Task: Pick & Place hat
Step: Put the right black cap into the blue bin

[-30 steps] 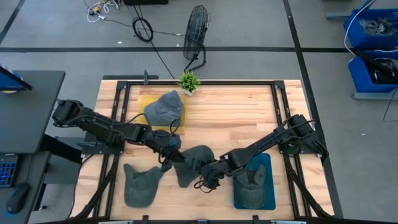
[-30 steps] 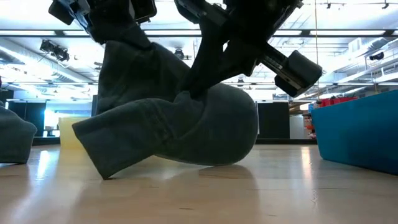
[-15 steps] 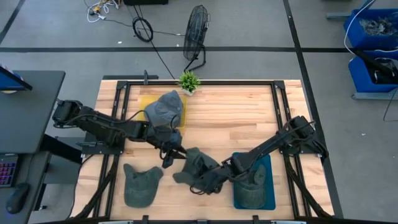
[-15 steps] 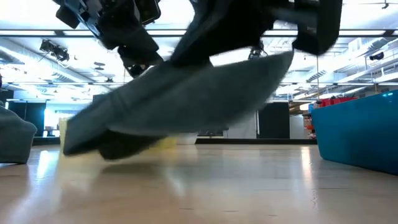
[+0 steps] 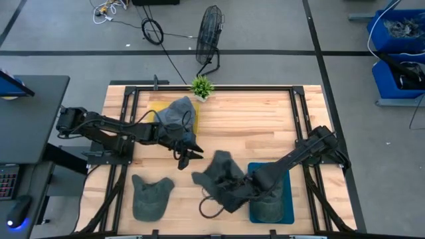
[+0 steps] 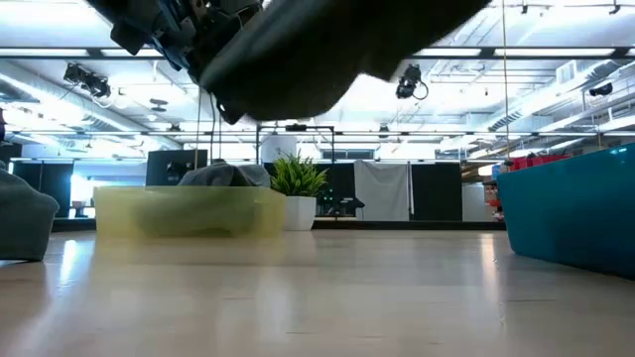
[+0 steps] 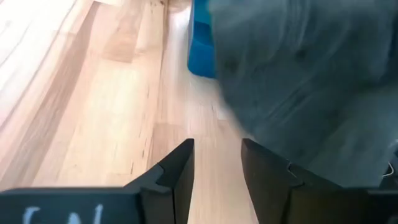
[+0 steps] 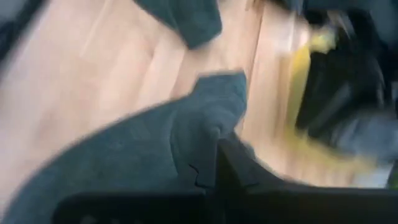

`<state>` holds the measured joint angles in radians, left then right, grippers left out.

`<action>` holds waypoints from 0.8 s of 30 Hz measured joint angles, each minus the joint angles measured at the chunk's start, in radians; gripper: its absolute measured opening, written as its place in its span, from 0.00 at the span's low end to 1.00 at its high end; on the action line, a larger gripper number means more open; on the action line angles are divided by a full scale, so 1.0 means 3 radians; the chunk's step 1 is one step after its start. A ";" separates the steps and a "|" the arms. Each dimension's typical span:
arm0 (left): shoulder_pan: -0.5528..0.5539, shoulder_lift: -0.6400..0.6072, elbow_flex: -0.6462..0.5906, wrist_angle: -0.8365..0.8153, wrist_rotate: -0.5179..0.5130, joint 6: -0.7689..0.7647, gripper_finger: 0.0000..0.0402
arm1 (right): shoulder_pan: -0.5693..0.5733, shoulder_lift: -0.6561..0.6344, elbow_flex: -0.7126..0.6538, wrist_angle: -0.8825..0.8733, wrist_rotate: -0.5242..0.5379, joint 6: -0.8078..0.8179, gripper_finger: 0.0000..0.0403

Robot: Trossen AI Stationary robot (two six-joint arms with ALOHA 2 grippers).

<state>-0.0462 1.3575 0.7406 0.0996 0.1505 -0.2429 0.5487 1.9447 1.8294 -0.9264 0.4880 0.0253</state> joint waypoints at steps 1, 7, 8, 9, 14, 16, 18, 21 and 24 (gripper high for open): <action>-0.0001 0.0000 0.0000 -0.0004 0.0000 0.0001 0.33 | 0.0027 0.0000 0.0140 -0.0273 -0.0017 0.0283 0.01; -0.0006 0.0000 0.0000 -0.0022 0.0001 0.0013 0.33 | 0.0229 0.0000 0.0495 -0.1658 -0.0002 0.1679 0.01; -0.0005 0.0000 0.0000 -0.0028 0.0001 0.0014 0.33 | 0.0268 0.0001 0.0496 -0.1870 -0.0044 0.1934 0.01; -0.0004 0.0000 0.0000 -0.0030 0.0000 0.0014 0.33 | 0.0306 0.0001 0.0496 -0.2088 -0.0125 0.2230 0.01; -0.0005 0.0000 0.0000 -0.0052 0.0001 0.0013 0.33 | 0.0519 -0.0043 0.0257 -0.1902 -0.0623 0.3121 0.01; -0.0004 0.0000 0.0000 -0.0078 0.0000 0.0013 0.33 | 0.0620 -0.0051 0.0163 -0.1951 -0.0685 0.3316 0.01; -0.0004 0.0000 0.0000 -0.0076 0.0000 -0.0001 0.33 | 0.0714 -0.0051 0.0079 -0.2155 -0.0694 0.3596 0.01; -0.0004 0.0000 0.0000 -0.0077 0.0001 -0.0035 0.33 | 0.0851 -0.0132 -0.0064 -0.2130 -0.0603 0.3841 0.01; -0.0011 0.0000 0.0000 -0.0081 0.0000 -0.0084 0.33 | 0.0966 -0.0212 -0.0109 -0.2147 -0.0395 0.4127 0.01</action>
<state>-0.0496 1.3575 0.7406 0.0752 0.1505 -0.2681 0.8384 1.8812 1.7967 -1.5706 0.3696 1.2633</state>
